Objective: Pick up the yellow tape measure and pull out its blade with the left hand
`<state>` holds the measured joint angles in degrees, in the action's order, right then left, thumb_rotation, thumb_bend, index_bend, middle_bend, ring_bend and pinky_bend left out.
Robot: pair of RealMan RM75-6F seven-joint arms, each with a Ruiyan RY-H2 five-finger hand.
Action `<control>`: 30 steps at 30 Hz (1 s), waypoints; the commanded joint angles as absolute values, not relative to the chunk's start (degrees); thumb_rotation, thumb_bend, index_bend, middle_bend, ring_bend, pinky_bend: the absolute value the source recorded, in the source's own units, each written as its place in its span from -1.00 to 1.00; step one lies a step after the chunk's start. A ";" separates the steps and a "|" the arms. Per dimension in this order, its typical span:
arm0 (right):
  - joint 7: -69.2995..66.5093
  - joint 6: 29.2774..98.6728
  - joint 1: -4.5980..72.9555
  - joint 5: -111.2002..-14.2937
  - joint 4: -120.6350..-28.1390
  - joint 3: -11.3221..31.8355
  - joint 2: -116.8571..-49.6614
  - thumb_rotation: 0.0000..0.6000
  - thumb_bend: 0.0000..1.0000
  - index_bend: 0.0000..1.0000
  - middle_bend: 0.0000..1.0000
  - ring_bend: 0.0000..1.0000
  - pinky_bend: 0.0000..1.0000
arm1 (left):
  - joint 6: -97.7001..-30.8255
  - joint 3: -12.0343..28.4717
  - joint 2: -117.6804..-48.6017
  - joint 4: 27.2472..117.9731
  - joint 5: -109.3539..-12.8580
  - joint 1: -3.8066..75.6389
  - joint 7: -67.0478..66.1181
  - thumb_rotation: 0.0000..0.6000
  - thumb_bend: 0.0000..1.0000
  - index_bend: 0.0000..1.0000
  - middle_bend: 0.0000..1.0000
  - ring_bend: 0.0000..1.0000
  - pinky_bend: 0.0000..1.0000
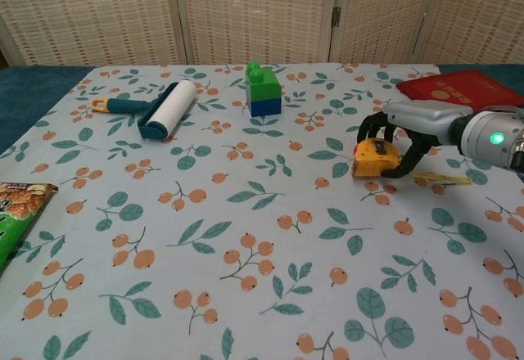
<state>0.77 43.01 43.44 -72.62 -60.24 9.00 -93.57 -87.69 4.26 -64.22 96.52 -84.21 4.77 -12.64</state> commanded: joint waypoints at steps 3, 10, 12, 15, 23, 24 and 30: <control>-3.49 47.04 41.36 -72.37 -65.86 10.75 -91.25 1.00 -0.06 0.13 0.00 -0.15 -0.74 | -85.16 6.13 -65.43 97.17 -86.18 8.42 -10.17 1.00 -0.75 -0.86 -0.95 -0.96 -1.00; -12.59 50.90 39.27 -73.26 -71.36 12.34 -91.10 1.00 -0.06 0.16 0.02 -0.15 -0.72 | -78.96 9.97 -68.41 99.60 -87.33 16.12 -6.68 1.00 -0.75 -0.87 -0.89 -0.87 -0.96; -15.43 51.59 39.19 -73.53 -71.97 12.95 -92.02 1.00 -0.07 0.16 0.02 -0.15 -0.71 | -76.66 11.25 -69.50 100.72 -86.85 18.64 -5.86 1.00 -0.74 -0.87 -0.87 -0.86 -0.94; -19.08 52.85 39.42 -74.63 -71.75 13.61 -93.95 1.00 -0.06 0.16 0.02 -0.16 -0.69 | -73.31 13.00 -70.84 101.99 -84.98 21.81 -4.76 1.00 -0.74 -0.86 -0.87 -0.86 -0.93; -25.41 58.68 41.83 -78.32 -66.36 16.08 -102.37 1.00 -0.07 0.18 0.02 -0.21 -0.69 | -65.45 17.68 -75.26 102.38 -77.24 30.01 -4.72 1.00 -0.74 -0.93 -0.87 -0.88 -0.94; -25.97 59.01 42.25 -78.41 -65.67 16.45 -103.30 1.00 -0.06 0.18 0.02 -0.21 -0.68 | -65.15 17.96 -75.85 102.35 -76.77 30.70 -5.23 1.00 -0.74 -0.93 -0.87 -0.88 -0.95; -29.85 61.20 45.05 -79.65 -60.86 18.08 -109.09 1.00 -0.06 0.18 0.02 -0.20 -0.61 | -63.27 19.18 -79.40 102.48 -73.63 34.95 -8.53 1.00 -0.73 -0.98 -0.87 -0.91 -0.99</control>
